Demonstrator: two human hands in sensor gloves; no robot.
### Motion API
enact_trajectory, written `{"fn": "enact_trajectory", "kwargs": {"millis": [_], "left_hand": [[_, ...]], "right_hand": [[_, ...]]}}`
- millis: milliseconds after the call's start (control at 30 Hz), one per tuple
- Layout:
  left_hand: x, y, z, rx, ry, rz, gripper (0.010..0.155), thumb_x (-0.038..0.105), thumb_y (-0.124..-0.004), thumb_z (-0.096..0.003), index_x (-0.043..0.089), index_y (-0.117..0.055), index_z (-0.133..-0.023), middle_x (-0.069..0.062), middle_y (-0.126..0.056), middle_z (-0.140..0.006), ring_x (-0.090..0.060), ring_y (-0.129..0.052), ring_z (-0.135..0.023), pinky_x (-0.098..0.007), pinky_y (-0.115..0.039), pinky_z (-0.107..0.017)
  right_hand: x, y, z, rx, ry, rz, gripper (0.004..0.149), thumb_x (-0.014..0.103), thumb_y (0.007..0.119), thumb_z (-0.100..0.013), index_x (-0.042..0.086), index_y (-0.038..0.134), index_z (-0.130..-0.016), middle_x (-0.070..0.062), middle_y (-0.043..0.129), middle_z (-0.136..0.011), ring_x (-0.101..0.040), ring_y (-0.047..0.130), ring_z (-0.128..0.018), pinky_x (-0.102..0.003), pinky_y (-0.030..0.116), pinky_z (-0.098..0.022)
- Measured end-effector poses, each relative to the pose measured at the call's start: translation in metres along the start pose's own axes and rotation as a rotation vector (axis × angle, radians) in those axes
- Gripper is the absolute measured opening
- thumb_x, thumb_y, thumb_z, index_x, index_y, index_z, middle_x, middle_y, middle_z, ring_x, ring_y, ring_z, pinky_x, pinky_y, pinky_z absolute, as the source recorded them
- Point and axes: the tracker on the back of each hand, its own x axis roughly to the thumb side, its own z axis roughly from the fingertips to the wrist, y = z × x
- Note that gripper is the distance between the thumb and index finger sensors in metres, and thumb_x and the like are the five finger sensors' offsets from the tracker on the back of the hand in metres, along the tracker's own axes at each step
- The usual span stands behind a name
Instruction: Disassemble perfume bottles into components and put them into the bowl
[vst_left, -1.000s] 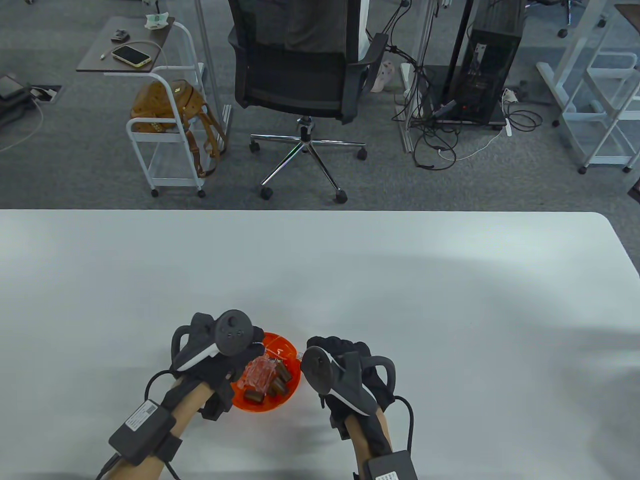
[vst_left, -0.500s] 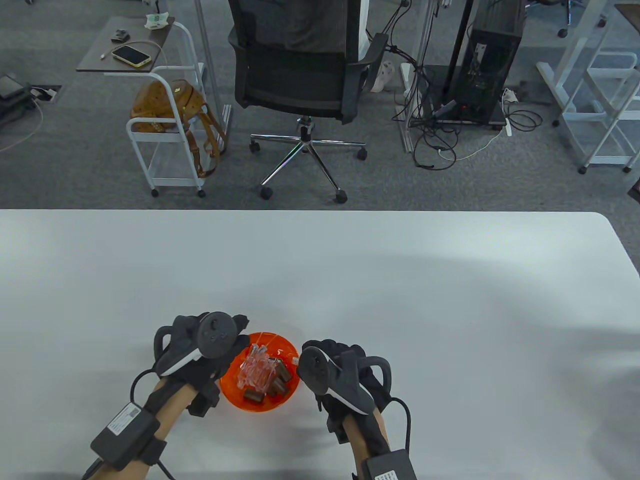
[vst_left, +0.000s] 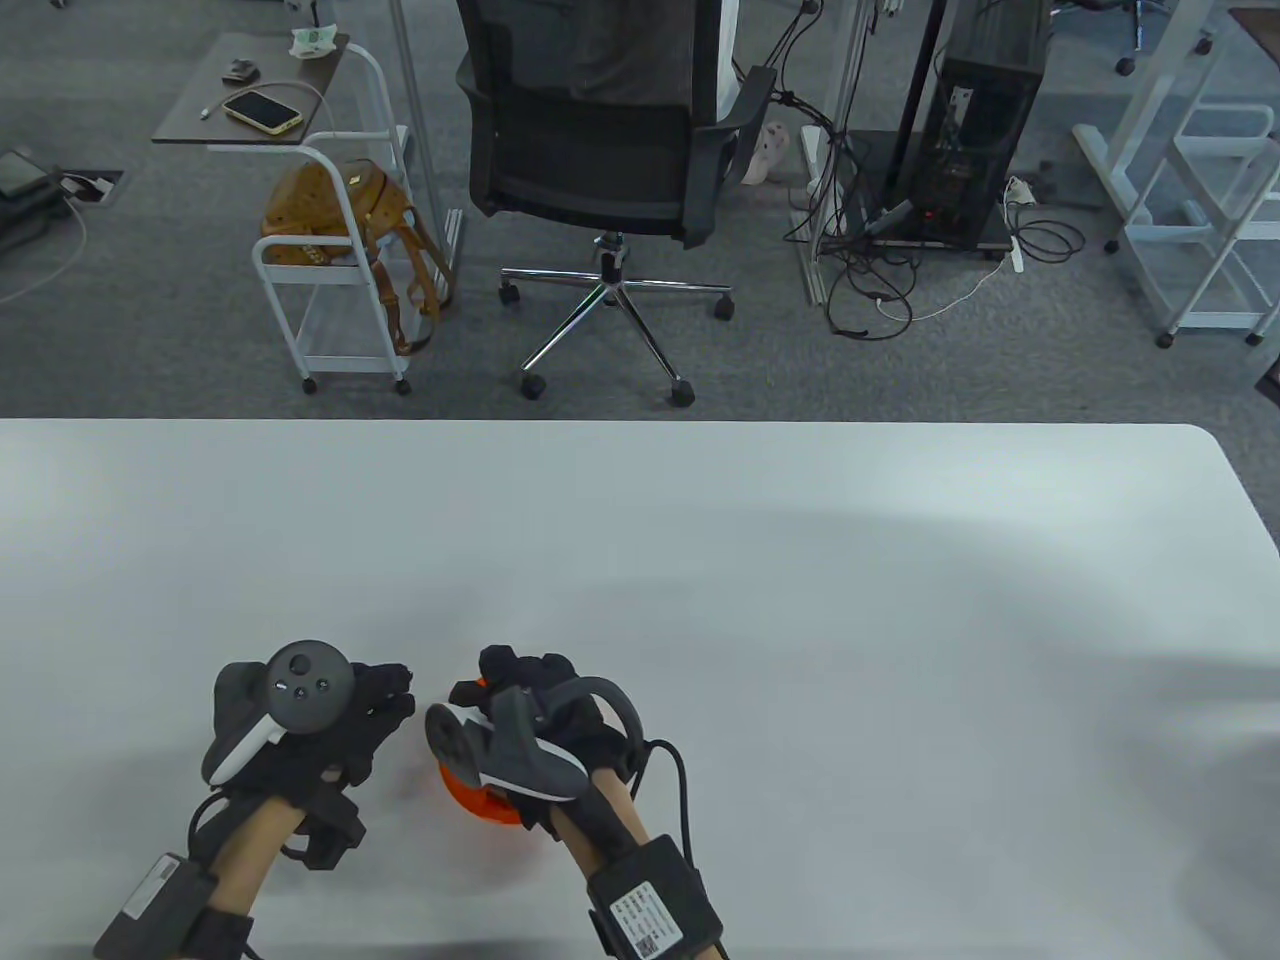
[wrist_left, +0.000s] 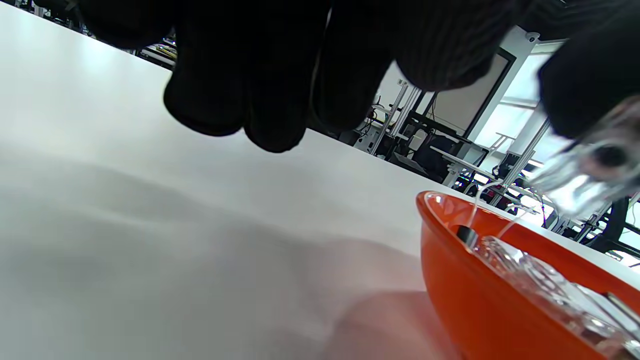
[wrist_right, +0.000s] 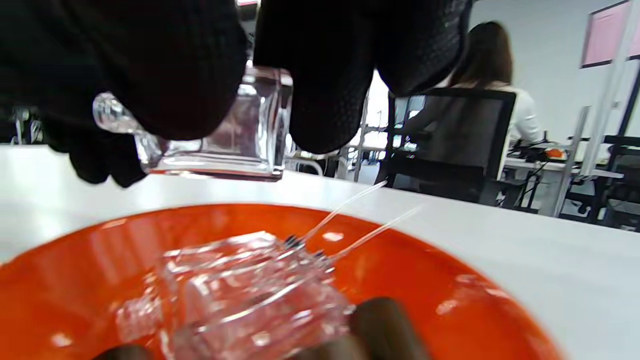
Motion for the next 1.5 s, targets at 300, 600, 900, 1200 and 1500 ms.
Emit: {"fn": "enact_trajectory", "kwargs": {"millis": [300,600,900,1200,1500], "left_hand": [[0.004,-0.002,-0.001,-0.031,-0.027,-0.009,0.059,0.047,-0.075,-0.0446,0.017,-0.09,-0.094,-0.019,-0.099,-0.09,-0.041,-0.097,-0.075,-0.063,-0.065,-0.062],[0.006,-0.003,0.0,-0.031,-0.059,-0.003,0.059,0.047,-0.075,-0.0447,0.018,-0.089,-0.094,-0.019,-0.097,-0.092,-0.042,-0.095,-0.077,-0.063,-0.064,-0.064],[0.013,0.018,0.012,0.157,-0.099,-0.032,0.062,0.047,-0.076,-0.0447,0.02,-0.083,-0.099,-0.019,-0.087,-0.102,-0.044,-0.086,-0.088,-0.067,-0.056,-0.07],[0.037,0.033,0.031,0.338,-0.135,-0.291,0.065,0.049,-0.076,-0.0439,0.026,-0.076,-0.104,-0.015,-0.079,-0.111,-0.047,-0.076,-0.1,-0.069,-0.047,-0.075],[0.045,0.028,0.035,0.392,-0.143,-0.448,0.068,0.052,-0.075,-0.0434,0.031,-0.069,-0.108,-0.011,-0.07,-0.117,-0.046,-0.069,-0.106,-0.071,-0.042,-0.077]], "right_hand": [[0.012,0.027,-0.019,0.112,-0.009,0.103,0.049,0.032,0.093,-0.033,0.051,0.081,-0.076,0.009,0.072,-0.1,-0.008,0.095,-0.082,-0.041,0.076,-0.07],[0.0,0.02,-0.016,0.104,0.021,0.058,0.055,0.037,0.091,-0.032,0.043,0.076,-0.085,0.01,0.081,-0.096,-0.008,0.099,-0.079,-0.042,0.078,-0.069],[-0.058,-0.02,0.012,-0.115,0.155,-0.099,0.056,0.049,0.081,-0.033,0.04,0.073,-0.088,0.008,0.082,-0.096,-0.013,0.098,-0.08,-0.048,0.075,-0.069],[-0.118,-0.038,0.063,-0.37,0.281,0.019,0.059,0.052,0.076,-0.035,0.042,0.067,-0.092,0.008,0.072,-0.104,-0.02,0.087,-0.093,-0.055,0.066,-0.073],[-0.143,-0.022,0.081,-0.408,0.304,0.297,0.063,0.053,0.076,-0.034,0.04,0.063,-0.093,0.005,0.064,-0.107,-0.024,0.079,-0.097,-0.06,0.06,-0.072]]}}
